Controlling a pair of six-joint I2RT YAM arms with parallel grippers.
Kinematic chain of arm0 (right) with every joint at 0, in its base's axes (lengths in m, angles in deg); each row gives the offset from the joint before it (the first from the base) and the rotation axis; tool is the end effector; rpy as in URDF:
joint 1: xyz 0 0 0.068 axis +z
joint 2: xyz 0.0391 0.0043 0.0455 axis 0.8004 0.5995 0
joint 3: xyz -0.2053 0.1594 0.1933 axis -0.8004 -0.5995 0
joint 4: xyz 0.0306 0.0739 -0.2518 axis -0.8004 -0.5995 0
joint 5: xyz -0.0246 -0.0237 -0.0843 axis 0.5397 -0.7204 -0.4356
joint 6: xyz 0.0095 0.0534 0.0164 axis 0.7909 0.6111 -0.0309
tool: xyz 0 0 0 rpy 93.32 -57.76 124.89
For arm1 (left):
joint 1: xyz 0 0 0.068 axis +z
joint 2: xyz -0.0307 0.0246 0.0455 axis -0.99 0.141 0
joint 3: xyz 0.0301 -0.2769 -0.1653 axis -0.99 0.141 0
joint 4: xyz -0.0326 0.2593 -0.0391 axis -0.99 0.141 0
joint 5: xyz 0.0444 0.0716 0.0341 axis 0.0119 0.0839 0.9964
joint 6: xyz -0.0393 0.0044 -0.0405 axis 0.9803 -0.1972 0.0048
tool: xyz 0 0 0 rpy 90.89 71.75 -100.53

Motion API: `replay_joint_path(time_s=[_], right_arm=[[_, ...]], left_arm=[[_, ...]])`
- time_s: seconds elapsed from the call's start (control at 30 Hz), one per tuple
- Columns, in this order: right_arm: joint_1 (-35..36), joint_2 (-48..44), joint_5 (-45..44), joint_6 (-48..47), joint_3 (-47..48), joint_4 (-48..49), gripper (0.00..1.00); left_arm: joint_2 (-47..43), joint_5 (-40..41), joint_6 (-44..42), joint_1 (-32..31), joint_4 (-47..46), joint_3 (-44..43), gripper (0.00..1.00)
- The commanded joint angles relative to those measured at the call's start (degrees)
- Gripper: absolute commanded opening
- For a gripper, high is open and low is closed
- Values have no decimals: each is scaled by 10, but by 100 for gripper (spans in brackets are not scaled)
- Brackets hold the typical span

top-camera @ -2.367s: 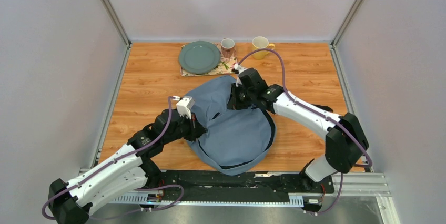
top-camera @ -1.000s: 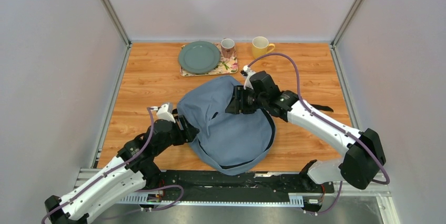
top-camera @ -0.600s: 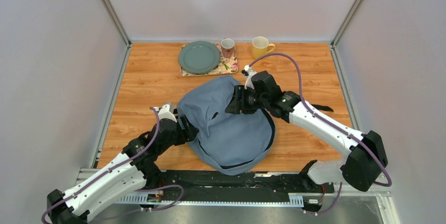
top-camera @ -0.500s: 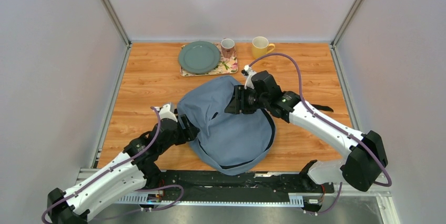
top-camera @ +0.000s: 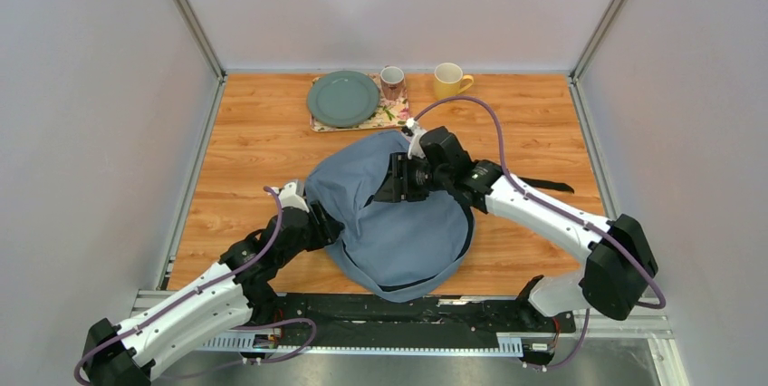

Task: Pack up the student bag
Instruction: Zip the student bag at the center of the board.

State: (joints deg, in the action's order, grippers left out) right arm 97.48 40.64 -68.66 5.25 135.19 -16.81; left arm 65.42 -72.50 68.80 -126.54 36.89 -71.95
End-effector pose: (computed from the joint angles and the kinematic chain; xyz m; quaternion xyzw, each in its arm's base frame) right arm 0.2038 0.2174 0.3340 -0.1284 0.8801 0.3963 0.2280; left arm 0.0810 -0.0663 0.2152 -0.1393 0.8718 -0.2793 0.3775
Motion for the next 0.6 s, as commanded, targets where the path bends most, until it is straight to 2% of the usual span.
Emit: replay_joint_path(time_s=[0.0,0.07,0.1,0.2,0.4,0.5,0.57], right_arm=[[20,30,-15,1,16,37,53],[26,42,-37,-7,25,33,53],[29,55,-38,-14,34,34,52],[30,68,-44,-14,40,35,52],[33,75,-48,-19,43,40,52],[37,64,-78,-22,40,37,52],[38,63,-89,-24,39,41,52]], left_arm=[[-5,0,3,-1,-29,3,57],[-5,-2,1,-1,-27,4,51],[-8,-3,-1,-2,-27,4,42],[-11,-5,-1,-2,-22,6,29],[-9,-7,-1,-2,-22,8,11],[-8,-9,-1,-2,-21,8,4],[-8,-11,-1,-1,-23,9,3]])
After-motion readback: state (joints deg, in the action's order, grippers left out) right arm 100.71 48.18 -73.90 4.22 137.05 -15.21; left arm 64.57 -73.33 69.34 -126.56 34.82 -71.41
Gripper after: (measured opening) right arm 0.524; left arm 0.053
